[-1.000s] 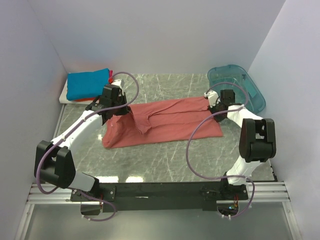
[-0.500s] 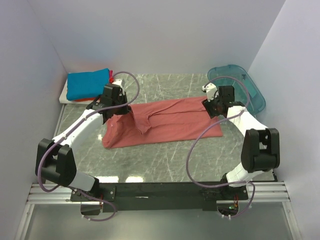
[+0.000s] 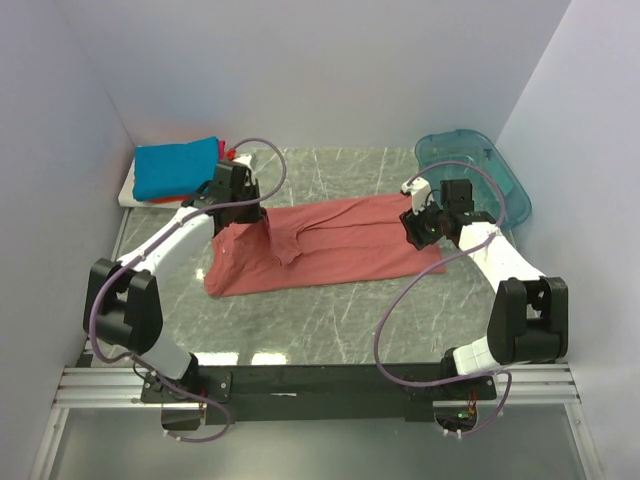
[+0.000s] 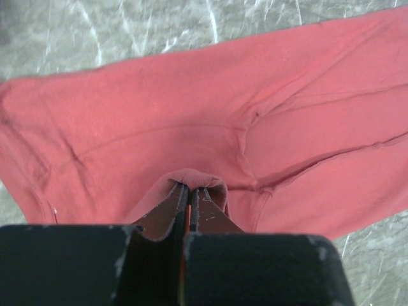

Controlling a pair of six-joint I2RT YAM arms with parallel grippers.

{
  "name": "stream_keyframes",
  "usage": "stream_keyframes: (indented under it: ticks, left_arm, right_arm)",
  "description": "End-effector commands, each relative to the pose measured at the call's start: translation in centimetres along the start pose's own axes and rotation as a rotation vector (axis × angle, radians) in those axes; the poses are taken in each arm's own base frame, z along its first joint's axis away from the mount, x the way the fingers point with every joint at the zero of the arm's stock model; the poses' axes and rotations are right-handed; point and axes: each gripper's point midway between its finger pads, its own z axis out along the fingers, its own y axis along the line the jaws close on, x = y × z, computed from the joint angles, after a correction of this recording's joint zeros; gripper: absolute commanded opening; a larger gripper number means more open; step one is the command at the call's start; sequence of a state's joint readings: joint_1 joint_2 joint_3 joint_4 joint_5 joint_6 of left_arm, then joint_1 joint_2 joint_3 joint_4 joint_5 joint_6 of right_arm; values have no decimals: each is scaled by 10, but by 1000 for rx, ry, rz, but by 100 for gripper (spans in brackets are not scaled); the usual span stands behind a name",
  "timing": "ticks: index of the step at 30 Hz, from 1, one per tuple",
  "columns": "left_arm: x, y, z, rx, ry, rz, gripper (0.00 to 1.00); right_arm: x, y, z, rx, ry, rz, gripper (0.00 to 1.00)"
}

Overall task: Fold and stack the t-shirts
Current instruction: Fold the tshirt

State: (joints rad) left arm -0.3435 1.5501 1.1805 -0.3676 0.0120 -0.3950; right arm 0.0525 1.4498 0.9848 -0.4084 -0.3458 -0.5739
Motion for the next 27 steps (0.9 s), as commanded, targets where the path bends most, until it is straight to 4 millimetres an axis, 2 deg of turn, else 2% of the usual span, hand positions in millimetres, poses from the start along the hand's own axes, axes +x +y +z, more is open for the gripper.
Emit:
stream_keyframes:
  ticks: [1,16,27]
  left_arm:
    - [-27,-11,2,44,-46,56,0]
    - [-30,-21,41,81,43,112,0]
    - [-17,-16,60,59,117,116,0]
  right_arm:
    - [-7,5,-8,-14,-40,-5,59]
    - [-5,7,-6,-23,-40,-2,60]
    - [-6,8,-6,-30,-43,-3,60]
